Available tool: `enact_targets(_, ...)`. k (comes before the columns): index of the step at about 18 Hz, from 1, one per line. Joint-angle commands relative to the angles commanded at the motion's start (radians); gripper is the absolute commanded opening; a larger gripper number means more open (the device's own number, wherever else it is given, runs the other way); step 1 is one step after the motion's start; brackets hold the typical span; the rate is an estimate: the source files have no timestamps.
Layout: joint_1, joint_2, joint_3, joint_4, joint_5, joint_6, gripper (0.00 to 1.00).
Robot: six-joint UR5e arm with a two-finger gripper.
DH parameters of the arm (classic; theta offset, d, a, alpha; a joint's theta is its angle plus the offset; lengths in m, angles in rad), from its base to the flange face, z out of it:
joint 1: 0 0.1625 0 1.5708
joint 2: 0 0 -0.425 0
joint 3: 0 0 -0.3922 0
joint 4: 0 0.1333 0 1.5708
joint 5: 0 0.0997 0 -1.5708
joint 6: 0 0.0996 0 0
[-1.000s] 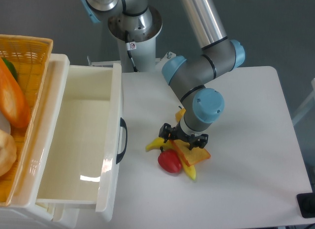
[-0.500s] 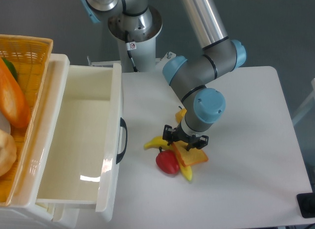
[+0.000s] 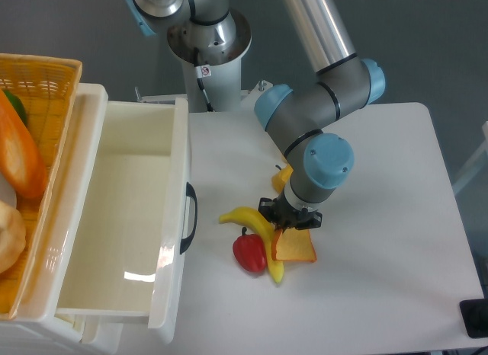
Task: Pick up the bread slice
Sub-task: 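Drag the gripped bread slice away from the pepper and banana, then lift the bread slice upward, holding it on edge in the gripper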
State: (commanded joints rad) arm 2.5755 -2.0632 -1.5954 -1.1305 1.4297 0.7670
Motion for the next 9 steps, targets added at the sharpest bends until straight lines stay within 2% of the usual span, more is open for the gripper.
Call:
enact_targets(2,0.000,0.002,0.006,-0.002,0.000,0.000,0.05)
enact_targets(6,0.009,0.008,0.058,-0.018,-0.006,-0.003,0.05)
enact_targets(9,0.011,0.023,0.135,-0.070,-0.006,-0.003,0.05)
